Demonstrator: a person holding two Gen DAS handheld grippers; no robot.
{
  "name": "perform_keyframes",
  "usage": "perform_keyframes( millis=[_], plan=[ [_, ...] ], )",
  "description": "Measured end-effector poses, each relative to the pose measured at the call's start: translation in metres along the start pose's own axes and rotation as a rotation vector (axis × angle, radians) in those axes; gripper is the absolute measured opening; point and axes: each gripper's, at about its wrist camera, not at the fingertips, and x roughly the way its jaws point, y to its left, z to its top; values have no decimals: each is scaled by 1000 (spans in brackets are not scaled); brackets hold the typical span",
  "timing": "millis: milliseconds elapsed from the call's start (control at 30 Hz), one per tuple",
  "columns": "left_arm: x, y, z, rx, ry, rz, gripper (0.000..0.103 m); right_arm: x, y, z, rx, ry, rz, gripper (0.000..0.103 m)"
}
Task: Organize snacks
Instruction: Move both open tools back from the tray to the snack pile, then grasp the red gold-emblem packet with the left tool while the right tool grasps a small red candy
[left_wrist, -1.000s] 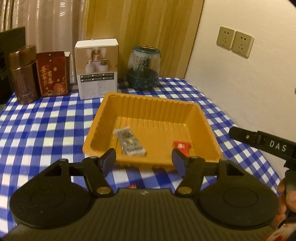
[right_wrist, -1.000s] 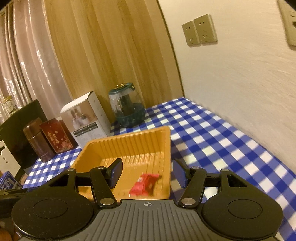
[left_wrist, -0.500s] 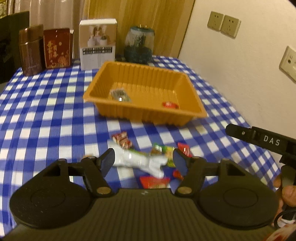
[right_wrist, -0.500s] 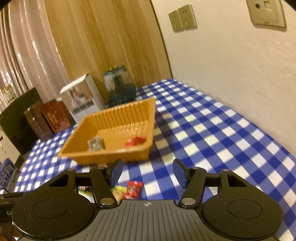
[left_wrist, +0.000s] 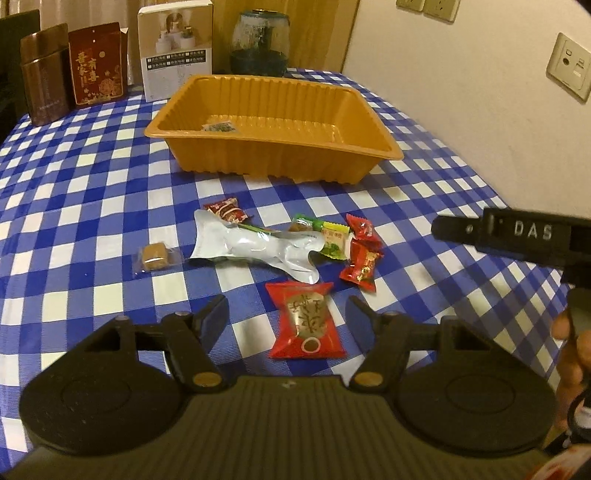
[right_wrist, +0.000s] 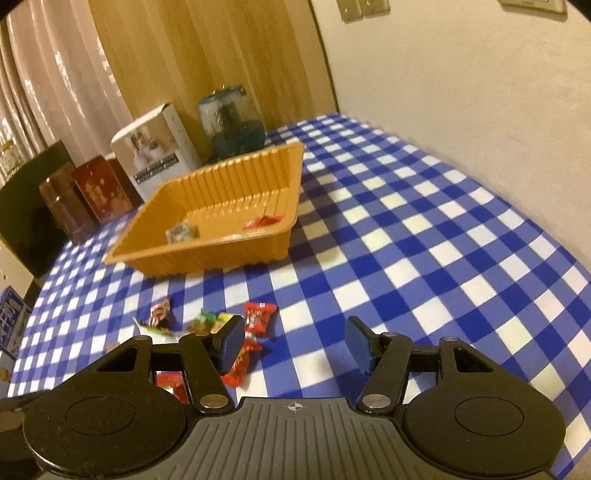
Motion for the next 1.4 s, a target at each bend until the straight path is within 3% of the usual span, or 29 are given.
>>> perform_keyframes(
  millis=[200,600,767,1400],
  plan=[
    [11,-2,0,16,23,-5,62,5,-6,-5,21,54,-2,60],
    [28,-9,-2,55,60,-4,34,12,-4,-7,40,105,20,60],
    [27,-7,-2,62,63,-1,28,15,-2,-9,36,112,27,60],
    [-14,25,21,58,-6,33,24,43,26,-12,-20,135,73,60]
  ],
)
